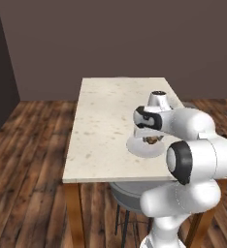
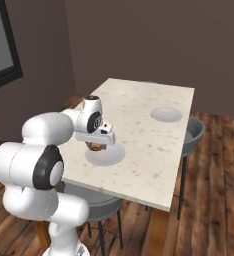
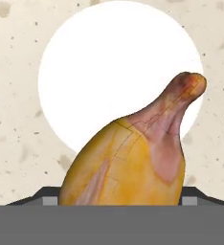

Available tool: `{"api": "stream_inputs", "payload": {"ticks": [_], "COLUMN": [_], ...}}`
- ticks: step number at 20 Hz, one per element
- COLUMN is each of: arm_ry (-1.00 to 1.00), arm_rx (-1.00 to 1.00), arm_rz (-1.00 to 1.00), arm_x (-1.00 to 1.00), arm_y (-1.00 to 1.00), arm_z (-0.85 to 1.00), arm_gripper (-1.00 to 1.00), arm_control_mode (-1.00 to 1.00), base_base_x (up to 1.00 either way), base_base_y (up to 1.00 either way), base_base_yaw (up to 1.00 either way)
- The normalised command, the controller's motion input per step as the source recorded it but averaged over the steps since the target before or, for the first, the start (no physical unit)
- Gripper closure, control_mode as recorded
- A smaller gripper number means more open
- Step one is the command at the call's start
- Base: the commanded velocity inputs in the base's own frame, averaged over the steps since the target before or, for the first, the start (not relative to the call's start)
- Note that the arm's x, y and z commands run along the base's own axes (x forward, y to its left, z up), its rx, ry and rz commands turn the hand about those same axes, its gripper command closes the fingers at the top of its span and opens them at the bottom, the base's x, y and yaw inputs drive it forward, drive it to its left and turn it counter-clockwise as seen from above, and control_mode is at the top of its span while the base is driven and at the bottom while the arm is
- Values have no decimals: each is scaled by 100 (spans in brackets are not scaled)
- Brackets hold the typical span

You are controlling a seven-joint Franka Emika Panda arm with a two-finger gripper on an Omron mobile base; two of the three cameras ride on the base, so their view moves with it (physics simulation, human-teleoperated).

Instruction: Transport the chicken drumstick and lime to the fridge. Place the chicken drumstick on the rack containing meat and place the lime on the rack containing the vegetable, ensuring meats and vegetables are on different racks.

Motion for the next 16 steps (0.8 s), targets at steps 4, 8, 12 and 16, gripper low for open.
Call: {"api": "stream_inputs", "payload": {"ticks": [4, 8, 12, 16], "arm_ry": [-8, 0, -2, -12], "arm_rx": [0, 0, 0, 0], "arm_rz": [15, 15, 9, 2], "arm_x": [-23, -32, -42, -61], "arm_y": [10, 5, 18, 18], "arm_z": [100, 100, 97, 62], "arm_gripper": [100, 100, 100, 100], "arm_control_mode": [-100, -100, -100, -100], "base_base_x": [0, 0, 0, 0], "base_base_y": [0, 0, 0, 0], "base_base_yaw": [0, 0, 0, 0]}}
